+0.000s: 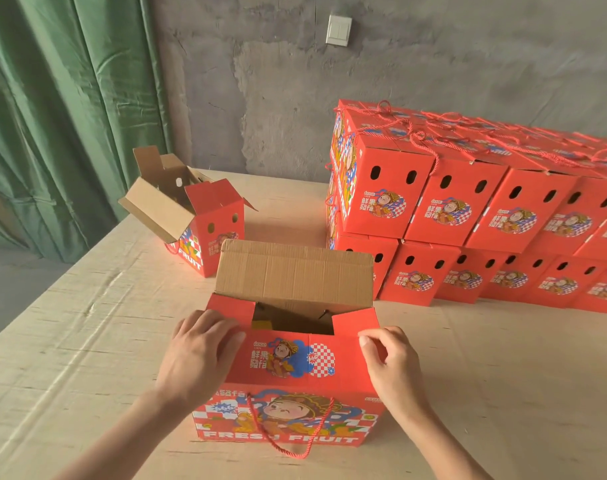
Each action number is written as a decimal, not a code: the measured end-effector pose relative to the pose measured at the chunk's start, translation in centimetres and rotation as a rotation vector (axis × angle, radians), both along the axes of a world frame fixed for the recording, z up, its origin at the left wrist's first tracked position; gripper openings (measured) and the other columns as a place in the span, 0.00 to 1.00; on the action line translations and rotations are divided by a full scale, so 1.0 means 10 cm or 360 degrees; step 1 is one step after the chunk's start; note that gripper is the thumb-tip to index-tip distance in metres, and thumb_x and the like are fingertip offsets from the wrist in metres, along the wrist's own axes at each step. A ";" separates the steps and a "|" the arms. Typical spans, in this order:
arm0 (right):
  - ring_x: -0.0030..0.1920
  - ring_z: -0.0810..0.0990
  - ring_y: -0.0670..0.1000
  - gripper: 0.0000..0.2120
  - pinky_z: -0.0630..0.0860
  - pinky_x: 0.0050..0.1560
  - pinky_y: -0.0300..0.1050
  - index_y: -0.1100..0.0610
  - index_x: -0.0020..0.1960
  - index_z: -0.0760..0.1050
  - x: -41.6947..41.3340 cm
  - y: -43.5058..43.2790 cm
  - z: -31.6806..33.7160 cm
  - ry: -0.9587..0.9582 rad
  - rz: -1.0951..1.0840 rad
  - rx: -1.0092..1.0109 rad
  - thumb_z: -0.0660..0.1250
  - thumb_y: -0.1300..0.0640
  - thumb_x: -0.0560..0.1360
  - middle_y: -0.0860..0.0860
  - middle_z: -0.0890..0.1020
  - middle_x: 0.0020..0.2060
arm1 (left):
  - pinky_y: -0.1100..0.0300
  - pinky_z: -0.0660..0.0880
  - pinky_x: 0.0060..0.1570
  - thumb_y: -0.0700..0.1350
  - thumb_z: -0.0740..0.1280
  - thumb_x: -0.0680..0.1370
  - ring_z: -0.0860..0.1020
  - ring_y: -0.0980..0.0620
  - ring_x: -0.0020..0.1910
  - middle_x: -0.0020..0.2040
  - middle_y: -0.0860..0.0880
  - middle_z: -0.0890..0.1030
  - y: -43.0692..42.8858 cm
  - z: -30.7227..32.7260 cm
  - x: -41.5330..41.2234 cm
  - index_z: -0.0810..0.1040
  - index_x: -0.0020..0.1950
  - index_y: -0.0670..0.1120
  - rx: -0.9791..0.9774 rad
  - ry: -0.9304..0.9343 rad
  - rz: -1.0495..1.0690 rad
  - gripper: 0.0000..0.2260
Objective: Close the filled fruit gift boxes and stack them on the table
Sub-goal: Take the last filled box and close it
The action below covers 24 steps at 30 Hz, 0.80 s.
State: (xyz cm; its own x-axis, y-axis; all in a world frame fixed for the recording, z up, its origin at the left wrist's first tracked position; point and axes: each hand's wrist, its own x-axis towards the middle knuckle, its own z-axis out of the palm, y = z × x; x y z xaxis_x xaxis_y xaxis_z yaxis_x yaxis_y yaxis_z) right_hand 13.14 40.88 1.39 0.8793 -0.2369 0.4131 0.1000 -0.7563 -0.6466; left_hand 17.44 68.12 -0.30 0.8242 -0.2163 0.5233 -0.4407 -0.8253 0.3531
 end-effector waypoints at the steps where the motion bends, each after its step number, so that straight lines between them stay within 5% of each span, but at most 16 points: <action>1: 0.42 0.76 0.52 0.04 0.66 0.46 0.29 0.64 0.41 0.81 0.00 0.01 -0.01 -0.0028 -0.0034 -0.0009 0.68 0.69 0.73 0.52 0.75 0.40 | 0.51 0.74 0.43 0.59 0.51 0.79 0.76 0.47 0.42 0.42 0.51 0.80 0.00 0.00 0.01 0.82 0.45 0.44 0.0003 -0.0037 0.0020 0.25; 5: 0.39 0.74 0.53 0.07 0.65 0.42 0.35 0.65 0.42 0.82 0.08 0.02 -0.04 0.0009 -0.0104 -0.0010 0.65 0.69 0.74 0.50 0.70 0.37 | 0.52 0.73 0.41 0.52 0.56 0.77 0.73 0.48 0.38 0.39 0.51 0.77 -0.03 0.02 0.02 0.82 0.41 0.44 -0.0029 -0.0074 0.0047 0.18; 10: 0.39 0.76 0.57 0.04 0.62 0.40 0.35 0.66 0.40 0.80 0.08 0.00 -0.04 0.0014 -0.0158 -0.0045 0.68 0.71 0.72 0.54 0.76 0.35 | 0.50 0.73 0.39 0.47 0.57 0.77 0.73 0.47 0.37 0.38 0.49 0.79 -0.04 0.06 0.00 0.82 0.39 0.43 -0.0136 0.0023 0.0061 0.16; 16: 0.40 0.76 0.58 0.04 0.73 0.43 0.48 0.67 0.38 0.80 0.11 -0.04 -0.05 0.0022 -0.0091 -0.0185 0.69 0.68 0.72 0.56 0.76 0.36 | 0.52 0.68 0.43 0.41 0.64 0.74 0.73 0.44 0.42 0.39 0.49 0.81 -0.07 0.06 -0.03 0.81 0.38 0.44 -0.0178 0.0089 0.0228 0.08; 20: 0.47 0.74 0.56 0.07 0.68 0.50 0.38 0.70 0.39 0.79 0.17 -0.07 -0.09 0.0140 -0.0104 -0.0138 0.68 0.66 0.73 0.54 0.70 0.41 | 0.56 0.66 0.47 0.37 0.71 0.73 0.71 0.46 0.45 0.41 0.48 0.77 -0.02 0.05 0.02 0.83 0.40 0.42 -0.0249 0.0269 0.0239 0.03; 24: 0.50 0.75 0.56 0.04 0.64 0.45 0.36 0.65 0.43 0.76 0.20 -0.11 -0.13 0.0271 -0.0084 0.0125 0.66 0.64 0.75 0.55 0.74 0.45 | 0.54 0.67 0.51 0.43 0.72 0.72 0.70 0.47 0.51 0.43 0.51 0.72 -0.03 0.13 0.10 0.82 0.40 0.44 -0.0421 0.0484 0.0390 0.03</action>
State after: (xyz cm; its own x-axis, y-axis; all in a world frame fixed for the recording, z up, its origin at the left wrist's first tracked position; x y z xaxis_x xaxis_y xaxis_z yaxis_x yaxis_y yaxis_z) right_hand 15.16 39.75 0.11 0.9205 -0.3100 0.2380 -0.0542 -0.7043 -0.7079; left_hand 18.49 67.82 0.98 0.9588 0.1120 0.2610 -0.0881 -0.7565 0.6480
